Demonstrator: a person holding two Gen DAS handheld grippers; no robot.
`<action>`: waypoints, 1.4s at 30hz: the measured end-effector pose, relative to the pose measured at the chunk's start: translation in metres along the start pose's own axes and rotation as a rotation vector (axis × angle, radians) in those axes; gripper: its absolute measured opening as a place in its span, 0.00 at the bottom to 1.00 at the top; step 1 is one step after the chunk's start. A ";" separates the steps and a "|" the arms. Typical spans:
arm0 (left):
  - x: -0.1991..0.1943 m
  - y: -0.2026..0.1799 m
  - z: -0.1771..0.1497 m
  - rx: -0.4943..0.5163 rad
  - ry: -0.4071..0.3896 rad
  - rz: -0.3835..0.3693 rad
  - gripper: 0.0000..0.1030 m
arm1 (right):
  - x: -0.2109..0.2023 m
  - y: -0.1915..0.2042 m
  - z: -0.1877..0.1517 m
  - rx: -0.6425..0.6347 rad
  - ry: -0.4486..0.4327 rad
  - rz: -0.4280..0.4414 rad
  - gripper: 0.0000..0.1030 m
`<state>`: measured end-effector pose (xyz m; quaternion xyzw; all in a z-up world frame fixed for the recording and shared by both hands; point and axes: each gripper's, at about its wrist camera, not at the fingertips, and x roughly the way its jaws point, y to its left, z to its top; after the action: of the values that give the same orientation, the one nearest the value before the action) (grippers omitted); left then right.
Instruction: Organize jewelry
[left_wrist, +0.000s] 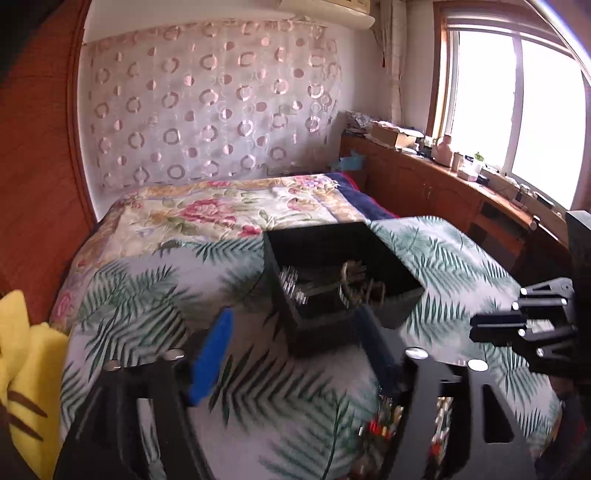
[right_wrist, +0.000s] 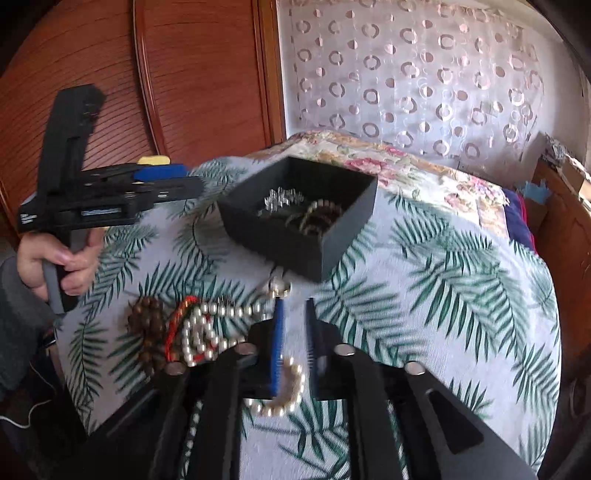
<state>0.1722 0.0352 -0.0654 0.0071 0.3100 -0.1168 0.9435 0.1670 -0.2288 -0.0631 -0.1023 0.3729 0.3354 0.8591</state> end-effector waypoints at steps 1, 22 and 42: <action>-0.005 0.001 -0.005 -0.001 0.001 0.007 0.75 | 0.001 0.000 -0.003 0.001 0.007 0.000 0.22; -0.043 0.013 -0.074 -0.036 0.119 0.011 0.81 | 0.024 0.006 -0.029 -0.056 0.148 -0.051 0.19; -0.025 -0.020 -0.084 0.022 0.221 -0.098 0.23 | -0.070 0.012 0.011 -0.093 -0.135 -0.137 0.08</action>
<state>0.0995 0.0285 -0.1171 0.0150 0.4110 -0.1648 0.8965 0.1313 -0.2500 -0.0050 -0.1444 0.2905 0.2988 0.8975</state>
